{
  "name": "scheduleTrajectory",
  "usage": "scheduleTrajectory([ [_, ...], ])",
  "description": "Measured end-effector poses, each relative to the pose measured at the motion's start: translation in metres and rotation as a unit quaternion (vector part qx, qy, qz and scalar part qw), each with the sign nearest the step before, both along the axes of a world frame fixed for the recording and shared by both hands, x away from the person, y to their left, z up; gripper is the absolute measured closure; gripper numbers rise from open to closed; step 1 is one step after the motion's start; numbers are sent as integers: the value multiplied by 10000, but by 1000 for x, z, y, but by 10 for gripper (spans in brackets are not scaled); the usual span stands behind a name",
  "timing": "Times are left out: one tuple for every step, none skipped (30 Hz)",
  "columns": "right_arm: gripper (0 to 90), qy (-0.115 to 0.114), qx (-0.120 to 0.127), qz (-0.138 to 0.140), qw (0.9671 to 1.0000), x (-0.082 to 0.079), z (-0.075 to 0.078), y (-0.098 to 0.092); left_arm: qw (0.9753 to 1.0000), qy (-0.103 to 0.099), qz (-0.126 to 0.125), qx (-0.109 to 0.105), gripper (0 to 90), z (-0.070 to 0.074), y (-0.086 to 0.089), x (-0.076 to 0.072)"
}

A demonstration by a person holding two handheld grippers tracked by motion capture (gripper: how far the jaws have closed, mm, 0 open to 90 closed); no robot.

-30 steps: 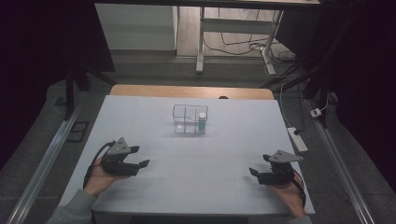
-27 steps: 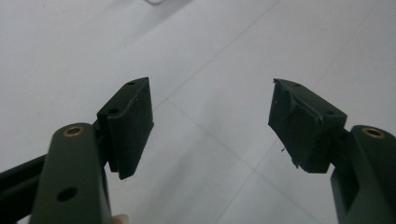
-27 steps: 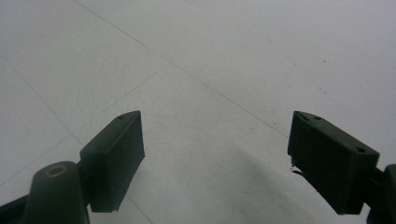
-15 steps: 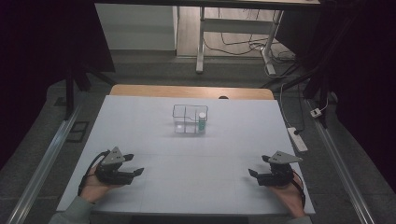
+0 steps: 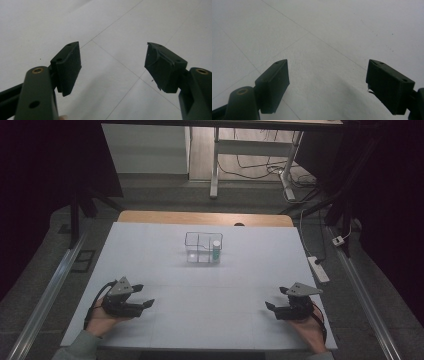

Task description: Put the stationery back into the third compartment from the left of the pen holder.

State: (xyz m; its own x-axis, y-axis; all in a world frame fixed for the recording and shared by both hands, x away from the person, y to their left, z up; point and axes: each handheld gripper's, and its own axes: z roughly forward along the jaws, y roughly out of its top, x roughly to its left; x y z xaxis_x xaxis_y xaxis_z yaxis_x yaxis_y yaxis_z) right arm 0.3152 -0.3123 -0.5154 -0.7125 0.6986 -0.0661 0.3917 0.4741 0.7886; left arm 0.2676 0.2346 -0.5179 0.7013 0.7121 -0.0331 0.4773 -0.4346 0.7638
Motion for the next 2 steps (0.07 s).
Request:
scheduleTrajectory([
  [182,8,7,6,10000,0,0,0,10000,5,1,0,286,0,0,0],
  [181,6,0,4,10000,0,0,0,10000,4,1,5,286,0,0,0],
])
